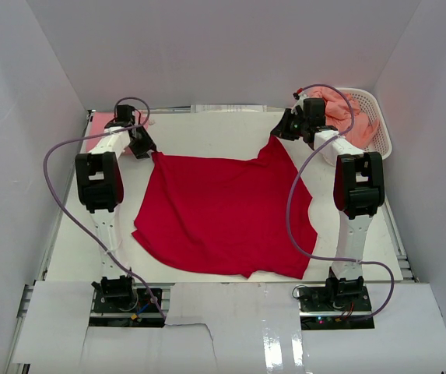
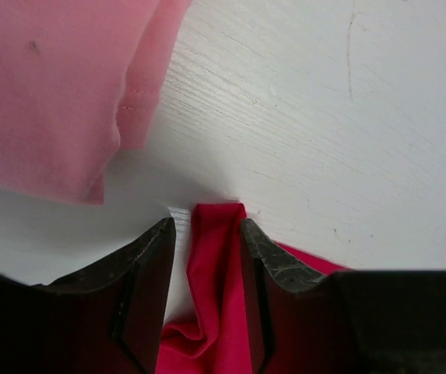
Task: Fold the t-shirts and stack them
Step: Grap the side of the flattened tshirt furthest away from the robot with both arms
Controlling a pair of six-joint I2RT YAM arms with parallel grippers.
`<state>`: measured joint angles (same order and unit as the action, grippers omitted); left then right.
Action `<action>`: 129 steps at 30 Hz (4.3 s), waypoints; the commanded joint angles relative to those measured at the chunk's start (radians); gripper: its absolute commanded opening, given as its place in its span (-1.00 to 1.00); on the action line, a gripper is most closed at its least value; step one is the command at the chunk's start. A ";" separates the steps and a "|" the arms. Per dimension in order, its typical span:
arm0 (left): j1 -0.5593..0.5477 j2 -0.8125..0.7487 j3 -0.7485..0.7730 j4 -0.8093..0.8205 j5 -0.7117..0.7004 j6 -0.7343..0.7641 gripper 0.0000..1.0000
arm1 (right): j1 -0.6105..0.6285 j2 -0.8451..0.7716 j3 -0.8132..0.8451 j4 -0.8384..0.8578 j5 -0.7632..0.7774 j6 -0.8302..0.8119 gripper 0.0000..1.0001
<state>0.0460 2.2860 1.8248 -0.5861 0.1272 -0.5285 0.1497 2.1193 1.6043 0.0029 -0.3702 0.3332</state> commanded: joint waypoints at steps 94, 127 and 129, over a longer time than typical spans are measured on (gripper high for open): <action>0.049 -0.361 -0.200 -0.024 -0.239 0.032 -1.00 | 0.100 0.148 0.252 0.155 0.037 0.187 -0.85; -0.015 -0.278 -0.021 0.097 -0.129 0.090 -1.00 | -0.127 -0.090 0.200 0.029 -0.024 0.112 -0.85; -0.014 -0.272 -0.030 0.114 -0.094 0.090 -1.00 | -0.125 -0.105 0.168 0.042 -0.027 0.115 -0.84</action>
<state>0.0288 2.0212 1.7821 -0.5186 0.0078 -0.4450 0.0196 2.0666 1.8061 0.0101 -0.3649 0.4595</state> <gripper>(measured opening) 0.020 0.086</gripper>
